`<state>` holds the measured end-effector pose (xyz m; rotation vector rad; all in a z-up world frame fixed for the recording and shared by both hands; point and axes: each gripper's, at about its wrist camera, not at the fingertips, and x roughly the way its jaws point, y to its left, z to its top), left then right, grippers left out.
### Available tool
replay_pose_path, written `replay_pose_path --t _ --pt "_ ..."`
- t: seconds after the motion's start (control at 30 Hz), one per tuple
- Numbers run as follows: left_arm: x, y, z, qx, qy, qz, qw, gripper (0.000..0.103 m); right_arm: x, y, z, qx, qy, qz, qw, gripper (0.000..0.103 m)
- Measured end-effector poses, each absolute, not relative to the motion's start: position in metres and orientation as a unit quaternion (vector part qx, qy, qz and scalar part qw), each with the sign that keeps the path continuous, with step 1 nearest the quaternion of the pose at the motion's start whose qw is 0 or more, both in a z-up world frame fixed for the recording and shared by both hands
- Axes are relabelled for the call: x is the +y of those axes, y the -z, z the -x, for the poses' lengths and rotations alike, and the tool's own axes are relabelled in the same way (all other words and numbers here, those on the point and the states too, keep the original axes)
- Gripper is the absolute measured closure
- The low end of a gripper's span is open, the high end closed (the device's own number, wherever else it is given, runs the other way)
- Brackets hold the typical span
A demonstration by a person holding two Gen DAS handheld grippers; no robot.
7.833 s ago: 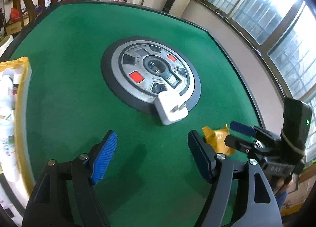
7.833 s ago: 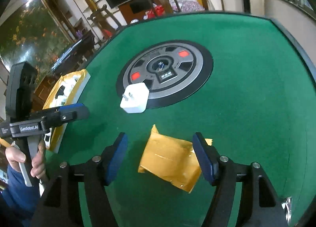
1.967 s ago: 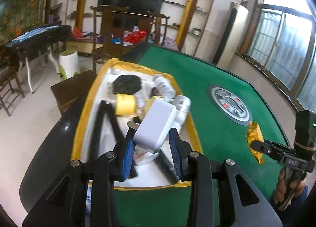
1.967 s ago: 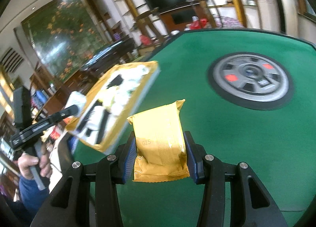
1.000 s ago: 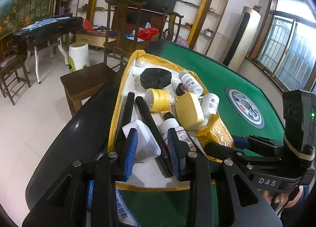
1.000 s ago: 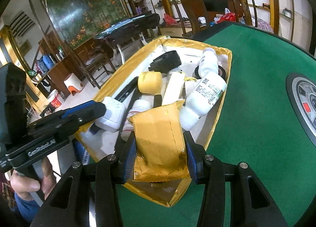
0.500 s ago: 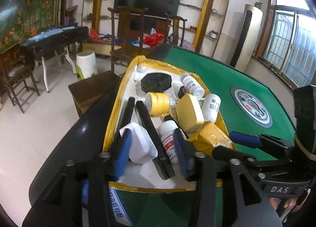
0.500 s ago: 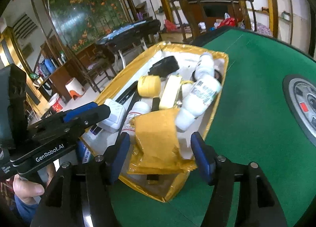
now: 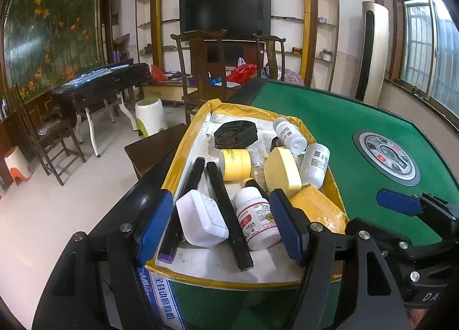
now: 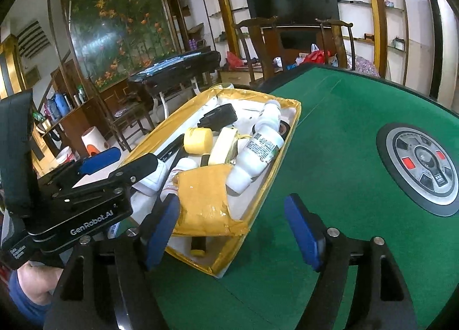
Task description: Organize rigid objects
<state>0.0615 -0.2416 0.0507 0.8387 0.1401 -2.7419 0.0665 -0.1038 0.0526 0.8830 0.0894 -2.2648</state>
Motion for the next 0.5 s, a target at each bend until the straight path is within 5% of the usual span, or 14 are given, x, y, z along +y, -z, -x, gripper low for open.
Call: replay_pose_path --t 0.5 --pt "-0.241 -0.053 -0.065 0.032 0.943 -0.27 0.194 0.021 -0.084 -0.049 -0.059 0.019 0.88 -0.348 0.322 0.031"
